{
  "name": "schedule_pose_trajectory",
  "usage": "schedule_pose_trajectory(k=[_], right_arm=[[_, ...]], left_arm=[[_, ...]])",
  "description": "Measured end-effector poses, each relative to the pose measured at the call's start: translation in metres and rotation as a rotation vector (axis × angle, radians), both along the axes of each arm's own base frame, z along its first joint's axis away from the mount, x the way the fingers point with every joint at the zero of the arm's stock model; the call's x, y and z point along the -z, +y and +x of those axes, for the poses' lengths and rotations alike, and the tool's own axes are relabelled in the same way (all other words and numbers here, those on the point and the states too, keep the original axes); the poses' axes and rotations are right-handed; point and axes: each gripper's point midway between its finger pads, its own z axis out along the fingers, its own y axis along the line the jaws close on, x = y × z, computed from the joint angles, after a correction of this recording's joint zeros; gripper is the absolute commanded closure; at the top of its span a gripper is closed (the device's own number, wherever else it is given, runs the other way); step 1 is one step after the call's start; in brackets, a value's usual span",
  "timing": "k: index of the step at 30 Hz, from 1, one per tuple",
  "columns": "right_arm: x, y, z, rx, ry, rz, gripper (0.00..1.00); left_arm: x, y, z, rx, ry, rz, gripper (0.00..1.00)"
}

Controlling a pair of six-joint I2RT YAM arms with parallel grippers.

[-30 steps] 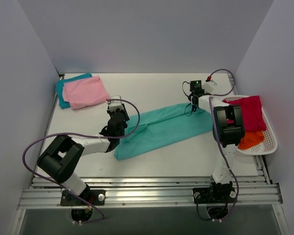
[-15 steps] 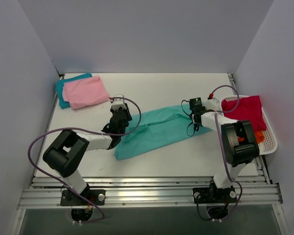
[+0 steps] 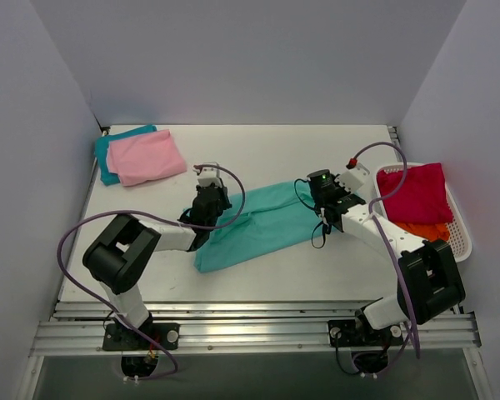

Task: Fold and stack the t-shirts
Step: Fold the tshirt

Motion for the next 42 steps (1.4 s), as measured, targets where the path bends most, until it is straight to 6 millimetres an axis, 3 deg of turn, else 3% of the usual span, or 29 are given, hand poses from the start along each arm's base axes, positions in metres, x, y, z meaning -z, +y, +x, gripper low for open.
schedule_pose_trajectory(k=[3, 11, 19, 23, 24, 27, 32, 35, 38, 42], right_arm=[[0.002, -0.002, -0.001, 0.004, 0.008, -0.009, 0.99], [0.002, -0.002, -0.001, 0.004, 0.008, -0.009, 0.98], [0.001, -0.003, -0.004, 0.005, 0.004, -0.008, 0.98], [-0.005, -0.006, -0.008, 0.01, -0.013, -0.006, 0.98], [-0.007, -0.006, -0.008, 0.011, -0.019, -0.005, 0.98], [-0.011, -0.007, -0.009, 0.011, -0.028, -0.001, 0.98], [-0.011, -0.008, -0.01, 0.011, -0.031, 0.001, 0.98], [-0.01, -0.008, -0.012, 0.008, -0.029, -0.001, 0.98], [-0.011, -0.008, -0.012, 0.007, -0.03, -0.002, 0.98], [-0.012, -0.007, -0.011, 0.005, -0.036, -0.001, 0.98]], left_arm=[[0.014, -0.007, -0.004, 0.027, 0.042, -0.014, 0.81], [0.023, -0.039, -0.026, 0.131, 0.107, -0.119, 0.87], [0.063, -0.084, -0.108, 0.285, 0.266, -0.153, 0.86], [0.054, -0.096, -0.143, 0.342, 0.292, -0.172, 0.68], [0.047, -0.099, -0.149, 0.35, 0.288, -0.176, 0.56], [0.01, -0.102, -0.158, 0.361, 0.238, -0.201, 0.38], [-0.066, -0.082, -0.156, 0.274, 0.11, -0.269, 0.19], [-0.085, -0.054, -0.152, 0.151, 0.081, -0.296, 0.17], [-0.072, -0.027, -0.149, 0.005, 0.117, -0.275, 0.17], [-0.033, 0.009, -0.148, -0.168, 0.197, -0.193, 0.16]])
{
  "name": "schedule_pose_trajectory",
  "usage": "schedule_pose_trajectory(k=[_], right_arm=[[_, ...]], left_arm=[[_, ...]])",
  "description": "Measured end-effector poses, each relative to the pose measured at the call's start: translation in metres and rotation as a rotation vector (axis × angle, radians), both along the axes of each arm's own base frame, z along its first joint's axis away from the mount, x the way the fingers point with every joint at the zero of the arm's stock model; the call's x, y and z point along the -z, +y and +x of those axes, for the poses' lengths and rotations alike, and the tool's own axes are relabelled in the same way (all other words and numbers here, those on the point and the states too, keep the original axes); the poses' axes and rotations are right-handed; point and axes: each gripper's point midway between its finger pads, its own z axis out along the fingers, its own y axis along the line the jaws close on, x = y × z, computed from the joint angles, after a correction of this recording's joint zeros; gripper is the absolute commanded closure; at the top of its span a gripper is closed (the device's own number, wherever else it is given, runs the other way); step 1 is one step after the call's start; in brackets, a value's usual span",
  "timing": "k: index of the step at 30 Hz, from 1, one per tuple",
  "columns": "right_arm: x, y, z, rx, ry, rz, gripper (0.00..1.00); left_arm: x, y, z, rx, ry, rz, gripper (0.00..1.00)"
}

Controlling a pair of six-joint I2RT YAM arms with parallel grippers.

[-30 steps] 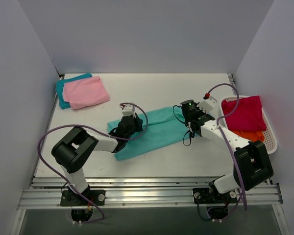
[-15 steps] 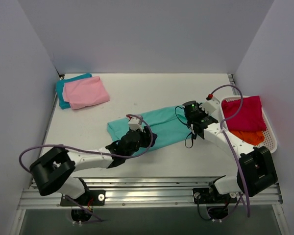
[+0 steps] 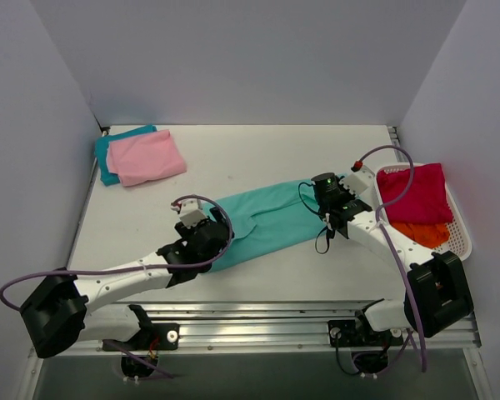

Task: Fold and stack the t-shirts
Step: Fold the tshirt

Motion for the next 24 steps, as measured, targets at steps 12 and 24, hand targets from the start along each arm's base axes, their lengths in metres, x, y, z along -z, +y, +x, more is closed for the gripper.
schedule_pose_trajectory(k=[12, 24], right_arm=[[0.001, 0.001, 0.001, -0.004, -0.007, 0.002, 0.98], [0.001, 0.001, 0.001, -0.005, -0.009, 0.001, 0.97]], left_arm=[[0.075, 0.079, 0.018, -0.222, 0.175, 0.058, 0.16], [0.108, 0.073, 0.049, -0.236, 0.196, -0.017, 0.28]])
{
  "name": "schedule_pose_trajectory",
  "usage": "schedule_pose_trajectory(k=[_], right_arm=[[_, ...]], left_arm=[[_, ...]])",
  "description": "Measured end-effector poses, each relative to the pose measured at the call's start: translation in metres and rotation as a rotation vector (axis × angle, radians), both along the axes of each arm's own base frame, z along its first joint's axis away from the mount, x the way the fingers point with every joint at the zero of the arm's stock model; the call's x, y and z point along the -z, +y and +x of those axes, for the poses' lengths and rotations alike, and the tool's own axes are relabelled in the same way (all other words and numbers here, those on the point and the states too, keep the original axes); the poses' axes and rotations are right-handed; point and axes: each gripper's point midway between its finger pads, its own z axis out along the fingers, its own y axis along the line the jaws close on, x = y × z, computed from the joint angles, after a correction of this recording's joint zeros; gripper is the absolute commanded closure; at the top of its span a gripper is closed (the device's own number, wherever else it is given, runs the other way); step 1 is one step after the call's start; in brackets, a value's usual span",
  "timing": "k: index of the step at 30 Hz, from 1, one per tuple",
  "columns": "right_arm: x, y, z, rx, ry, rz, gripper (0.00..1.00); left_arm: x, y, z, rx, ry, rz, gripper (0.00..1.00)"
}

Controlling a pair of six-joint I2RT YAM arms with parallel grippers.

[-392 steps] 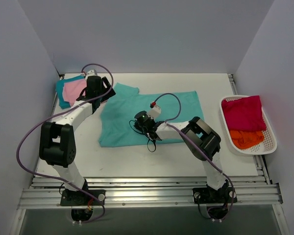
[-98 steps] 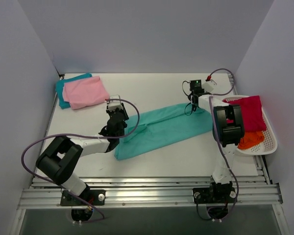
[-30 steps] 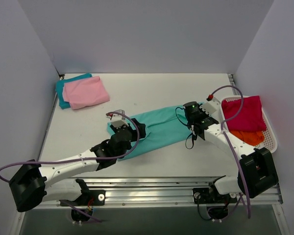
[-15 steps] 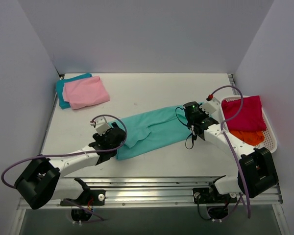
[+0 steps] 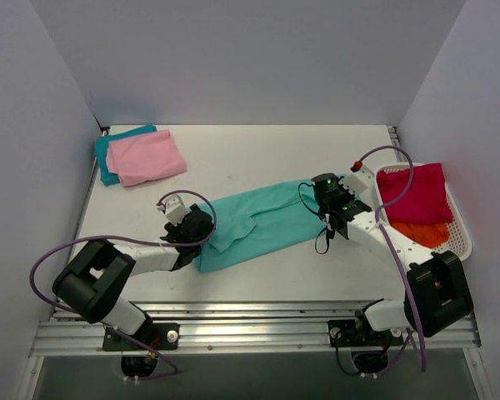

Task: Fold and stack the t-shirts
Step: Fold the tshirt

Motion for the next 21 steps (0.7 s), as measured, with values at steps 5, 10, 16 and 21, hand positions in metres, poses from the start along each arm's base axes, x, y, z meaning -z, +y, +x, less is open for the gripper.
schedule_pose_trajectory(k=[5, 10, 16, 21], right_arm=[[0.001, 0.0, 0.0, 0.0, 0.003, -0.001, 0.97], [0.006, 0.0, 0.0, 0.0, 0.015, -0.007, 0.97], [0.016, -0.004, 0.002, 0.012, 0.046, -0.021, 0.97], [0.008, -0.009, 0.018, 0.042, 0.038, -0.016, 0.97]], left_arm=[[0.006, -0.002, 0.012, -0.01, -0.012, -0.035, 0.75], [0.01, -0.002, 0.023, -0.005, 0.004, -0.049, 0.98], [0.005, 0.008, 0.047, -0.001, 0.044, -0.037, 0.98], [-0.025, 0.006, 0.113, 0.007, 0.008, -0.062, 0.98]])
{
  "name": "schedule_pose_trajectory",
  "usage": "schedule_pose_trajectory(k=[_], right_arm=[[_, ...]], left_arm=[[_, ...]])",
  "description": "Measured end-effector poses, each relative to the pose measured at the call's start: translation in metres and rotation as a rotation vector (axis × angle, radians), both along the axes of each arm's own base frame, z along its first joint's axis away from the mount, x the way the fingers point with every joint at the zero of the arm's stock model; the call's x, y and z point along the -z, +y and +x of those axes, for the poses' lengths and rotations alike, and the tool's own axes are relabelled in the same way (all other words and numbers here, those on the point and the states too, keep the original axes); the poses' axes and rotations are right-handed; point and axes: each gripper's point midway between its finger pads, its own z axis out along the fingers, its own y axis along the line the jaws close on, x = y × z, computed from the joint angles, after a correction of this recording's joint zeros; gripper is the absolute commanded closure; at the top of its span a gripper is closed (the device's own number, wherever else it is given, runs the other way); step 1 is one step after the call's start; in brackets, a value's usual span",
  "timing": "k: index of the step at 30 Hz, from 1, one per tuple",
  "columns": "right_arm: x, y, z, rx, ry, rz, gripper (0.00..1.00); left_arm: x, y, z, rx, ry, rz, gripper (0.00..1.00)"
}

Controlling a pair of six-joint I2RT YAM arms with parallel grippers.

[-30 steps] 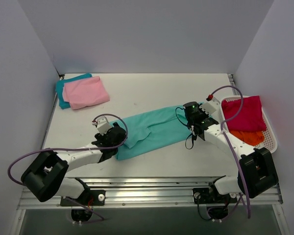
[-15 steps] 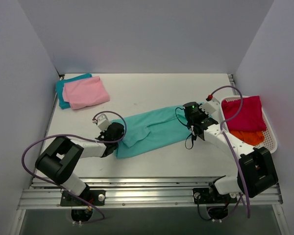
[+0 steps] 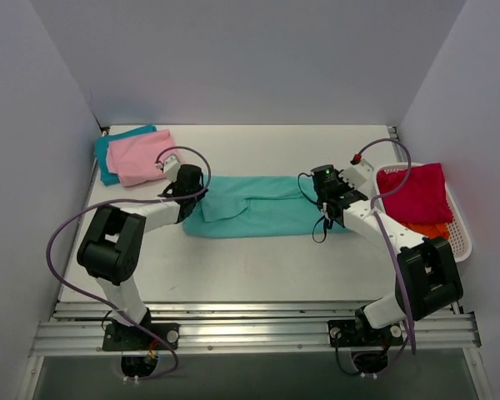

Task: Fold and stack the t-shirts
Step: Fold the tshirt

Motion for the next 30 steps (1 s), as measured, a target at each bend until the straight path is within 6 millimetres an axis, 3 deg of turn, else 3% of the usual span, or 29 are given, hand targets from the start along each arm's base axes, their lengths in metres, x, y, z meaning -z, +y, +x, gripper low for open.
schedule_pose_trajectory(k=[4, 10, 16, 17, 18, 19, 21, 22, 25, 30], right_arm=[[-0.012, -0.004, 0.012, 0.023, -0.026, 0.012, 0.97], [-0.035, -0.018, 0.03, 0.065, -0.081, 0.041, 0.97], [-0.058, -0.026, 0.061, 0.085, -0.147, 0.08, 0.98], [-0.057, -0.027, 0.065, 0.084, -0.15, 0.085, 0.98], [-0.055, -0.027, 0.068, 0.083, -0.15, 0.089, 0.98], [-0.053, -0.025, 0.07, 0.077, -0.147, 0.093, 0.98], [-0.048, -0.021, 0.074, 0.061, -0.141, 0.099, 0.97], [-0.046, -0.018, 0.076, 0.049, -0.141, 0.103, 0.97], [-0.046, -0.006, 0.083, 0.01, -0.166, 0.118, 0.97], [-0.042, 0.008, 0.084, -0.041, -0.188, 0.124, 0.97]], left_arm=[[-0.017, -0.011, 0.066, 0.045, -0.039, -0.052, 0.98], [-0.011, -0.039, 0.158, 0.209, 0.006, -0.101, 0.98], [-0.007, -0.088, 0.221, 0.422, 0.007, -0.153, 0.87], [-0.007, -0.095, 0.226, 0.454, -0.001, -0.171, 0.79], [-0.014, -0.106, 0.232, 0.504, -0.035, -0.203, 0.63], [-0.019, -0.116, 0.236, 0.556, -0.077, -0.234, 0.31], [-0.026, -0.133, 0.234, 0.648, -0.126, -0.338, 0.11], [-0.031, -0.141, 0.233, 0.696, -0.174, -0.395, 0.06], [-0.04, -0.153, 0.224, 0.813, -0.263, -0.551, 0.06], [-0.059, -0.137, 0.214, 0.858, -0.349, -0.625, 0.06]])
